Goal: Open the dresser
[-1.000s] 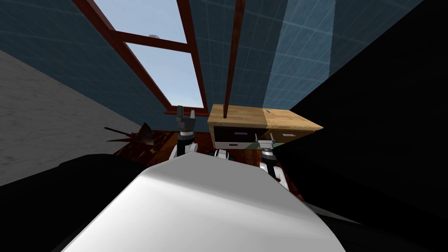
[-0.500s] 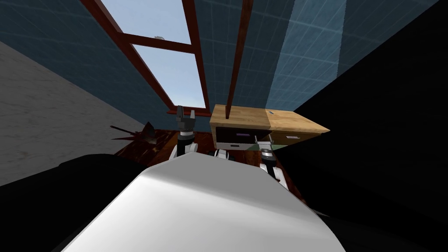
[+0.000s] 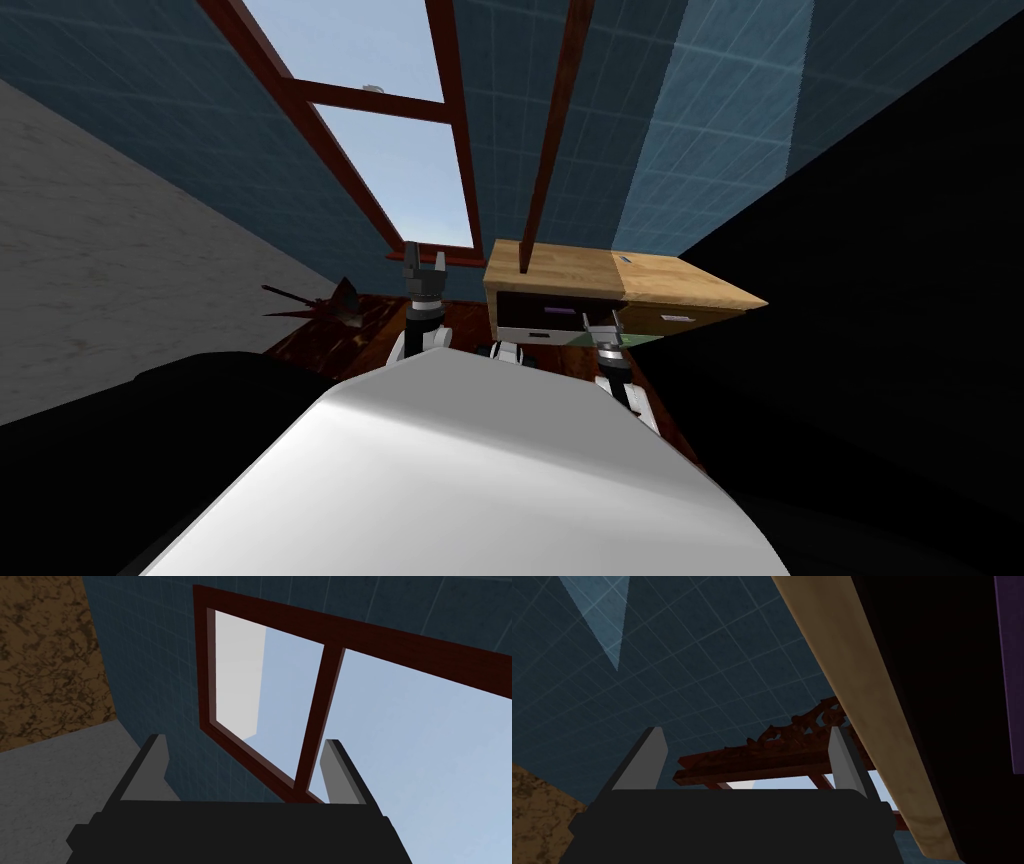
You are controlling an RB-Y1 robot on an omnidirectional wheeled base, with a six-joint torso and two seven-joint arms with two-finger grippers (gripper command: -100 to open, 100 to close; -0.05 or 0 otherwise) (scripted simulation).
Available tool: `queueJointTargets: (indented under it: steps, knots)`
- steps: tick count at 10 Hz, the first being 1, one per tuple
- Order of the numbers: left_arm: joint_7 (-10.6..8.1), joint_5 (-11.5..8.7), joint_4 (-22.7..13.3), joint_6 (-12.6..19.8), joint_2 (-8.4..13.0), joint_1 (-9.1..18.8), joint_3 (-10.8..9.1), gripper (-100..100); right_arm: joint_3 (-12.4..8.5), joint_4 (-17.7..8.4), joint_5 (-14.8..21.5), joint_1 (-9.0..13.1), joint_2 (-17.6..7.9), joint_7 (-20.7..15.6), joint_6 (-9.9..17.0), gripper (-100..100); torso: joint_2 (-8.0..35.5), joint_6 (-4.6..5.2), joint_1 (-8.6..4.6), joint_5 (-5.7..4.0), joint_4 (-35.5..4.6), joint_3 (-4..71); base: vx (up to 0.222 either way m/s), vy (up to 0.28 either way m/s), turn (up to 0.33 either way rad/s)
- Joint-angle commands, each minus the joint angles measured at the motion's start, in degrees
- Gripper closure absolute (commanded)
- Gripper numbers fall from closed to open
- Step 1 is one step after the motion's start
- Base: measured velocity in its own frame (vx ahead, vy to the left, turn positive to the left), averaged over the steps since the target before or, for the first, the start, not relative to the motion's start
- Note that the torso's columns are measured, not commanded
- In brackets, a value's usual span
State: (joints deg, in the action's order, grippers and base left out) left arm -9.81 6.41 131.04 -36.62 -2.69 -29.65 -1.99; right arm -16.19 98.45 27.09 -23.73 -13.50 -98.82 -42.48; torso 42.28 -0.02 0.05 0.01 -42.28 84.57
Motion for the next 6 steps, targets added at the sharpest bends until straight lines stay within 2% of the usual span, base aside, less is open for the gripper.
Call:
queueJointTargets:
  steps: [1, 2, 4, 5, 6]
  knots:
    - [0.0, 0.0, 0.0, 0.0, 0.0, 0.0, 0.0, 0, -0.3, -1.2, 0.6, 0.0, 0.3, -3.5, -0.7, -100, 0.0, 0.02, -0.04, 0.0, 0.0, 0.0, 0.013, 0.015, -0.002]
    - [0.0, 0.0, 0.0, 0.0, 0.0, 0.0, 0.0, 0, -1.0, -3.2, 1.8, 0.2, 0.5, -5.7, -1.4, -100, 0.0, 0.03, -0.11, -0.02, 0.0, 0.0, 0.019, 0.037, 0.1]
    - [0.0, 0.0, 0.0, 0.0, 0.0, 0.0, 0.0, 0, -1.0, -3.2, 1.8, 0.2, 0.5, -7.5, -1.4, -100, 0.0, 0.03, -0.03, 0.01, 0.0, 0.0, 0.012, 0.027, 0.014]
    - [0.0, 0.0, 0.0, 0.0, 0.0, 0.0, 0.0, 0, -1.6, -5.2, 3.0, 0.3, 0.8, -9.8, -2.1, -100, 0.0, 0.03, -0.08, -0.01, 0.0, 0.0, 0.013, 0.034, 0.093]
    - [0.0, 0.0, 0.0, 0.0, 0.0, 0.0, 0.0, 0, -1.6, -5.2, 3.0, 0.3, 0.8, -11.2, -2.1, -100, 0.0, 0.0, -0.04, -0.01, 0.0, 0.0, 0.016, 0.032, 0.053]
